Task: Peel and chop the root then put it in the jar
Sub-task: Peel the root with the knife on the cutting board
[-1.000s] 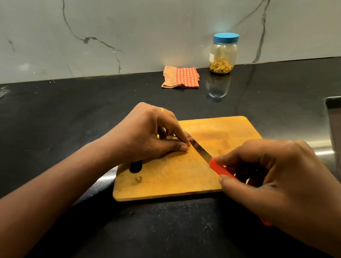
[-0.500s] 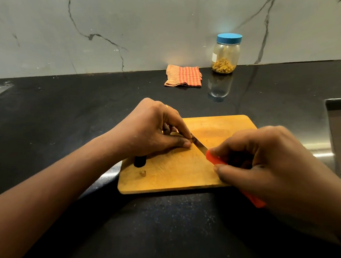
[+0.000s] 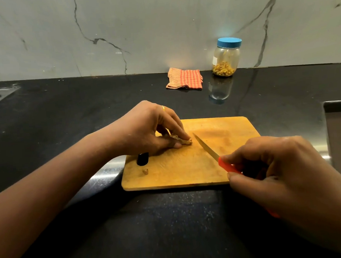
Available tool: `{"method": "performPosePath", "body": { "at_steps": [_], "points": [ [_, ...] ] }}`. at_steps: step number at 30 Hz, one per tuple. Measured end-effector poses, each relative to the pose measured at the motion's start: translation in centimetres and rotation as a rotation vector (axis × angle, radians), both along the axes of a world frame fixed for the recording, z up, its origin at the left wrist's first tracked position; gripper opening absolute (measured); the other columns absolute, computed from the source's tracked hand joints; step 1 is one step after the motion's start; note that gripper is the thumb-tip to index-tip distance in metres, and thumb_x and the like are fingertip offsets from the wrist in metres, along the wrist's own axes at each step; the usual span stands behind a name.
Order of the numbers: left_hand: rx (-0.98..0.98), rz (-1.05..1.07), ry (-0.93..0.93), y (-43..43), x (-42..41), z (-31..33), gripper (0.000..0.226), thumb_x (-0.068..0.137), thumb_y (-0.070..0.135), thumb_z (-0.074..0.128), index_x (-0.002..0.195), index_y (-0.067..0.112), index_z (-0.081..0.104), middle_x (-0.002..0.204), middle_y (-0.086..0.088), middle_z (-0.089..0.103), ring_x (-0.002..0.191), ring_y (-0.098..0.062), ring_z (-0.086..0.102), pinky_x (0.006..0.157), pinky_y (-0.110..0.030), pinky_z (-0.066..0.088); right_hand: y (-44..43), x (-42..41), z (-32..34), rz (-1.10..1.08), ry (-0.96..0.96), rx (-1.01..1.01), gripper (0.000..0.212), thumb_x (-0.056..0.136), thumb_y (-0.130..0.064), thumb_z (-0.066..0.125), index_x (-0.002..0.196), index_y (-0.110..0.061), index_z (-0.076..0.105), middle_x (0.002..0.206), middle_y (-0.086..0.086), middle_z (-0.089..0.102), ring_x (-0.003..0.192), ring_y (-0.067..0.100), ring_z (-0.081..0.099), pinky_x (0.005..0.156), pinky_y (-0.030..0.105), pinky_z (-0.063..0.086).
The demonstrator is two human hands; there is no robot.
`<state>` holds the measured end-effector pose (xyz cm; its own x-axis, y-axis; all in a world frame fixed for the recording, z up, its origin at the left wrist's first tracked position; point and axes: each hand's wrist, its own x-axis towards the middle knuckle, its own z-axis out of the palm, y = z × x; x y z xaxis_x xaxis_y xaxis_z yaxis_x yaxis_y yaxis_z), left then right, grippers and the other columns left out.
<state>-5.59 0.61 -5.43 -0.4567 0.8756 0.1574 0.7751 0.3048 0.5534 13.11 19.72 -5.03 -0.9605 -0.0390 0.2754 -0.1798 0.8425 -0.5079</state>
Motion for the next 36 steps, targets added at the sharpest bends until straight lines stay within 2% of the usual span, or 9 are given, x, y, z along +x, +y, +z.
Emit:
{"method": "performPosePath", "body": {
  "at_steps": [4, 8, 14, 27, 31, 36],
  "points": [
    [0.045, 0.044, -0.059, -0.2, -0.2, 0.0, 0.022, 0.077, 0.02, 0.079, 0.099, 0.023, 0.078, 0.097, 0.011, 0.074, 0.092, -0.007, 0.07, 0.082, -0.029, 0.059, 0.0, 0.1, 0.4, -0.04, 0.038, -0.032, 0.019, 0.069, -0.033, 0.073, 0.087, -0.028, 0.077, 0.067, -0.017, 0.066, 0.066, 0.004, 0.064, 0.054, 0.014, 0.046],
    [0.05, 0.048, -0.08, -0.2, -0.4, -0.1, 0.023, 0.076, 0.021, 0.079, 0.098, 0.022, 0.078, 0.097, 0.01, 0.075, 0.092, -0.008, 0.07, 0.083, -0.031, 0.059, -0.3, -0.1, 0.4, -0.06, 0.061, -0.052, 0.015, 0.069, -0.028, 0.079, 0.084, -0.027, 0.077, 0.062, -0.017, 0.063, 0.06, 0.001, 0.061, 0.05, 0.004, 0.039],
    [0.082, 0.024, -0.065, -0.3, -0.4, -0.4, 0.026, 0.074, 0.031, 0.075, 0.099, 0.022, 0.078, 0.098, 0.009, 0.075, 0.094, -0.011, 0.07, 0.083, -0.034, 0.059, -0.9, -0.2, 0.3, -0.014, 0.008, -0.127, 0.022, 0.068, -0.032, 0.071, 0.088, -0.027, 0.077, 0.069, -0.014, 0.069, 0.068, 0.002, 0.065, 0.054, 0.008, 0.045],
    [0.071, -0.006, 0.002, -0.3, -1.0, -0.7, 0.022, 0.078, 0.023, 0.078, 0.1, 0.023, 0.078, 0.099, 0.009, 0.074, 0.093, -0.011, 0.071, 0.081, -0.034, 0.059, -1.2, -0.2, 0.2, 0.005, -0.009, -0.105, 0.024, 0.069, -0.035, 0.068, 0.09, -0.027, 0.076, 0.071, -0.015, 0.068, 0.069, 0.001, 0.065, 0.056, 0.015, 0.051],
    [0.073, -0.014, 0.022, -0.2, -1.0, -0.8, 0.022, 0.078, 0.022, 0.078, 0.1, 0.023, 0.078, 0.099, 0.009, 0.074, 0.092, -0.01, 0.071, 0.081, -0.034, 0.059, -1.3, -0.6, 0.0, 0.005, -0.018, -0.087, 0.022, 0.073, -0.038, 0.07, 0.091, -0.027, 0.076, 0.071, -0.015, 0.068, 0.069, 0.002, 0.065, 0.054, 0.011, 0.047],
    [0.081, -0.006, 0.051, -0.2, -0.9, -0.8, 0.021, 0.077, 0.021, 0.08, 0.098, 0.023, 0.079, 0.097, 0.01, 0.075, 0.091, -0.009, 0.071, 0.08, -0.035, 0.059, -1.6, -1.6, -0.1, 0.025, -0.022, -0.09, 0.021, 0.072, -0.034, 0.068, 0.088, -0.024, 0.076, 0.071, -0.012, 0.068, 0.07, 0.005, 0.064, 0.058, 0.021, 0.051]
  ]
}}
